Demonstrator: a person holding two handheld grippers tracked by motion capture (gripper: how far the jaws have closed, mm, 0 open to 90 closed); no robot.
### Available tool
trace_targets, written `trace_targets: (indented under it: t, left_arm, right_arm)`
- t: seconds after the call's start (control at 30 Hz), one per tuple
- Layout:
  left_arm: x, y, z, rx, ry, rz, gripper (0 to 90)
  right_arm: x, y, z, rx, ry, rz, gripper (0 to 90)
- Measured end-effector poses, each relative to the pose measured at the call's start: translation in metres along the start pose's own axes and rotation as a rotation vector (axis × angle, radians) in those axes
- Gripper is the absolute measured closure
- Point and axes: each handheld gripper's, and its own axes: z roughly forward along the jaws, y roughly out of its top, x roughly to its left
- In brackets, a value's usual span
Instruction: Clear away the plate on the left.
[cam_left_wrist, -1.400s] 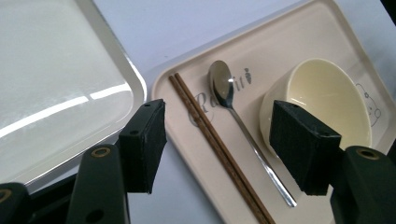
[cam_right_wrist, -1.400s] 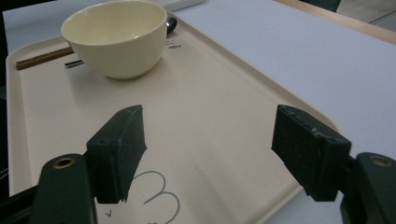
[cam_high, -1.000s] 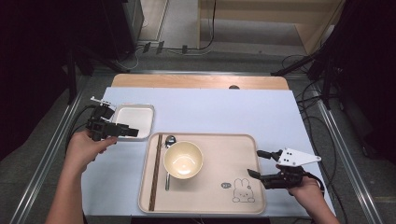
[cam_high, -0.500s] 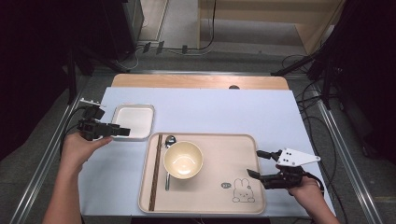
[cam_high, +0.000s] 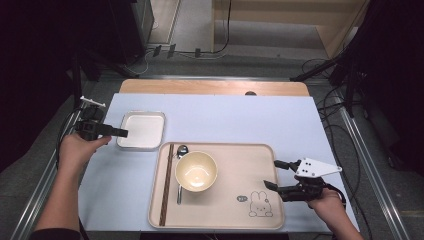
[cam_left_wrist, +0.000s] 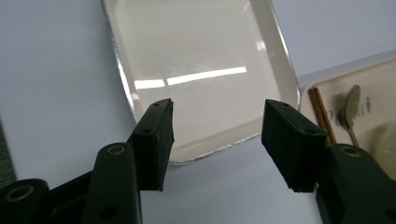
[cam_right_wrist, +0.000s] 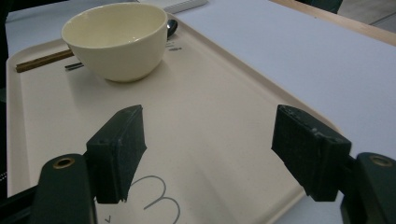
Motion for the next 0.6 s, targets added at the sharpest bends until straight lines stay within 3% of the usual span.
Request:
trace_targets:
  t: [0.2,0.43,0.6]
  left_arm:
    - [0.018,0.014,0.008,0.038,0.032,-0.074,55.7]
    - [0.035,0.022,0.02,0.079,0.068,-0.05,65.2]
    - [0.041,0.029,0.028,0.099,0.058,-0.051,66.7]
  right_arm:
    - [0.0,-0.001,-0.001,0.0,-0.002,0.002,25.7]
    - [0.0,-0.002,-0.004,0.001,-0.012,0.01,25.7]
    - [0.0,-0.004,-0.005,0.006,-0.015,0.018,25.3]
